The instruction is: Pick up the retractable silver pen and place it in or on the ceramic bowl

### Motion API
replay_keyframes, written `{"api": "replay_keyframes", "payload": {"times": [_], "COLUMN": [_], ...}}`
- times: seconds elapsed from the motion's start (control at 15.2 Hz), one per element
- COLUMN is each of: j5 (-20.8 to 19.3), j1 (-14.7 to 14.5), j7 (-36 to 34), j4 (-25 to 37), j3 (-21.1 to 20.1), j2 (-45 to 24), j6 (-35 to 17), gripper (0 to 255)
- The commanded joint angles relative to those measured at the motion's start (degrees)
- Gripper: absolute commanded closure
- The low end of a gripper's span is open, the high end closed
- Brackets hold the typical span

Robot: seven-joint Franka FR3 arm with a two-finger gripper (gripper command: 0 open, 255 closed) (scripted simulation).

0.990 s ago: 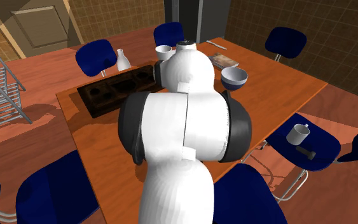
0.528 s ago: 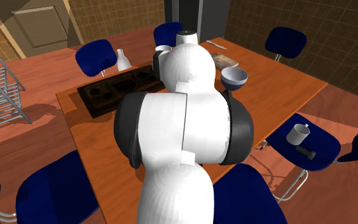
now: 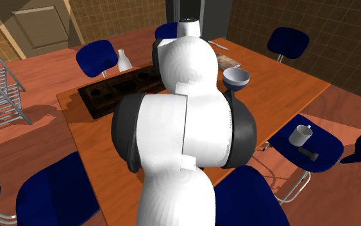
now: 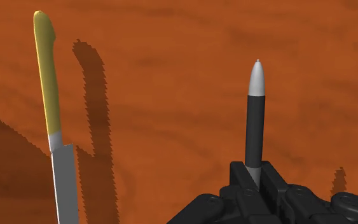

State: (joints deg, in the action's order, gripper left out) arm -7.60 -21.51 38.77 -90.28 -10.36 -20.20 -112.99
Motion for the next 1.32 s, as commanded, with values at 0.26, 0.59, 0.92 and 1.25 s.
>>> {"api": "replay_keyframes", "payload": {"times": [0.26, 0.59, 0.92, 1.25], "j5": [0.29, 0.44, 2.31, 4.65], "j1": [-0.09, -0.22, 1.20, 2.09], "j7": [0.38, 0.68, 1.60, 3.26], "j4": [3.65, 7.24, -6.38, -20.97], "j3": [-0.13, -0.21, -0.34, 0.05], "j2": [0.74, 0.92, 11.48, 23.55], "j6": [4.39, 8.14, 4.84, 2.02], "gripper": [255, 255, 255, 255]}}
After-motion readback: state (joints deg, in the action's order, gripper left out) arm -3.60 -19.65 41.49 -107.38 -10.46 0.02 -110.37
